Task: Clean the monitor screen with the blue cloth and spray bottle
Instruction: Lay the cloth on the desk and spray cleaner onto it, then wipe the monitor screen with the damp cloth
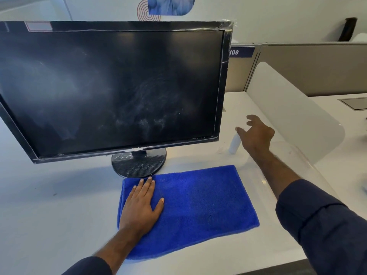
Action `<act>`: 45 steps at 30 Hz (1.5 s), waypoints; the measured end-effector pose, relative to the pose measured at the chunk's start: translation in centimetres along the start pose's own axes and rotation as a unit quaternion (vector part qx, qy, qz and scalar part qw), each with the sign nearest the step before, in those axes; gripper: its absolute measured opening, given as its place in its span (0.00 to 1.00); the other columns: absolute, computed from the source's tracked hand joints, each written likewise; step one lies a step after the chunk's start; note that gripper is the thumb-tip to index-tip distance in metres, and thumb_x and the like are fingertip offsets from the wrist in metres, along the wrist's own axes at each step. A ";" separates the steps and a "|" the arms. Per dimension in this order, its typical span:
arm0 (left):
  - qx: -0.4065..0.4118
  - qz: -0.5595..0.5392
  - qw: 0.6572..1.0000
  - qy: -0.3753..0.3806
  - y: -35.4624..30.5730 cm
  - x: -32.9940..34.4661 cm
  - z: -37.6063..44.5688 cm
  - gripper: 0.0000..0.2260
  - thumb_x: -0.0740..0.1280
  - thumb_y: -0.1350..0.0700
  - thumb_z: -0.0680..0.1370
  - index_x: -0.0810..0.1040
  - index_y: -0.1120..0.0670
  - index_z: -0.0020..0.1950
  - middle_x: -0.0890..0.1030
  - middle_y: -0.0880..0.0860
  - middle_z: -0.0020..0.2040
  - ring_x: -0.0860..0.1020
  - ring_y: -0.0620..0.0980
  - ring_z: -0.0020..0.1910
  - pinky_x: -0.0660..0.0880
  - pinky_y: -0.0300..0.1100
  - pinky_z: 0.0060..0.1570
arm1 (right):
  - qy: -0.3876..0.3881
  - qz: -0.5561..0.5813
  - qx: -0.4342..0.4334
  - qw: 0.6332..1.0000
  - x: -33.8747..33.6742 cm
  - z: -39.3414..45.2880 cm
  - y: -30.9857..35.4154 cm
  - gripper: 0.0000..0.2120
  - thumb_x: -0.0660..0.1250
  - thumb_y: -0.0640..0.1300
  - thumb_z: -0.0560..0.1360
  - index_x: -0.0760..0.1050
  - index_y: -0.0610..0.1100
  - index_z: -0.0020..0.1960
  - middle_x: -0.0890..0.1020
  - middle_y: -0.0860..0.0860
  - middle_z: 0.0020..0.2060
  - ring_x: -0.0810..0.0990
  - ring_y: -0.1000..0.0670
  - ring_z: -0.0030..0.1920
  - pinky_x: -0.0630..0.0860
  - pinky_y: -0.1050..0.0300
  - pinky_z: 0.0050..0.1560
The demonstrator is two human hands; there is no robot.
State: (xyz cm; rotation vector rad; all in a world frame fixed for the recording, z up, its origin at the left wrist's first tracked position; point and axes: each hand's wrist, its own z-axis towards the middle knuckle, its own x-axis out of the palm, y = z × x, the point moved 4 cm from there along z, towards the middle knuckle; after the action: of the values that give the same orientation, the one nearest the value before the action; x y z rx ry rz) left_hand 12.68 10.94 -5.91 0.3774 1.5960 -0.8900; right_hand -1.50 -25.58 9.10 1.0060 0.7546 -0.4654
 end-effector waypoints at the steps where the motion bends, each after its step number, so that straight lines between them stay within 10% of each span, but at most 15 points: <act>1: 0.001 0.001 1.000 0.000 0.0 0.0 0.0 0.33 0.47 0.33 0.79 0.46 0.46 0.81 0.48 0.42 0.81 0.44 0.41 0.79 0.41 0.42 0.77 | -0.033 0.016 -0.025 0.999 -0.5 -0.6 0.5 0.21 0.73 0.50 0.73 0.75 0.45 0.63 0.84 0.46 0.51 0.82 0.44 0.48 0.70 0.45 0.61; 11: 0.007 -0.001 1.000 0.006 0.2 0.3 0.0 0.34 0.47 0.33 0.80 0.46 0.47 0.82 0.48 0.43 0.81 0.44 0.42 0.79 0.43 0.44 0.78 | 0.005 0.132 -0.045 0.990 -1.6 -11.0 2.1 0.10 0.70 0.48 0.76 0.80 0.47 0.56 0.81 0.53 0.40 0.79 0.54 0.37 0.77 0.59 0.41; 19: 0.014 -0.008 1.000 0.016 0.1 -0.1 0.1 0.33 0.48 0.34 0.80 0.50 0.50 0.82 0.52 0.46 0.82 0.46 0.45 0.80 0.43 0.44 0.78 | 0.149 0.098 -0.025 0.984 1.2 -21.4 -1.8 0.11 0.71 0.48 0.75 0.80 0.48 0.56 0.80 0.57 0.41 0.78 0.57 0.40 0.78 0.61 0.45; 30: 0.150 -0.066 0.987 -0.005 -3.2 -3.5 2.9 0.23 0.62 0.42 0.77 0.76 0.52 0.67 0.74 0.47 0.67 0.73 0.48 0.65 0.71 0.46 0.66 | 0.207 0.165 0.084 0.961 0.2 -26.3 -2.8 0.07 0.75 0.45 0.72 0.81 0.50 0.49 0.81 0.56 0.41 0.80 0.55 0.42 0.76 0.69 0.40; 38: 0.129 -0.005 0.983 0.133 -6.6 -2.7 7.4 0.28 0.66 0.44 0.79 0.65 0.52 0.76 0.68 0.51 0.74 0.68 0.53 0.71 0.68 0.50 0.70 | 0.277 0.354 0.473 0.757 0.3 -30.9 -1.7 0.11 0.73 0.42 0.73 0.80 0.34 0.48 0.83 0.40 0.36 0.80 0.46 0.31 0.76 0.56 0.31; 45: 0.055 -0.009 0.979 0.198 -7.2 -1.9 8.3 0.24 0.69 0.47 0.78 0.70 0.54 0.71 0.74 0.55 0.67 0.74 0.55 0.63 0.73 0.49 0.62 | 0.297 0.394 0.570 0.657 1.0 -32.4 0.7 0.12 0.71 0.39 0.75 0.74 0.32 0.52 0.80 0.37 0.46 0.84 0.39 0.44 0.81 0.45 0.38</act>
State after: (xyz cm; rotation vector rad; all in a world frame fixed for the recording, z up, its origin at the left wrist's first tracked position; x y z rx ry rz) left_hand 14.02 0.73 -1.69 0.6515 1.9186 -0.9606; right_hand -11.65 3.28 -1.66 2.6257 0.4293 0.2927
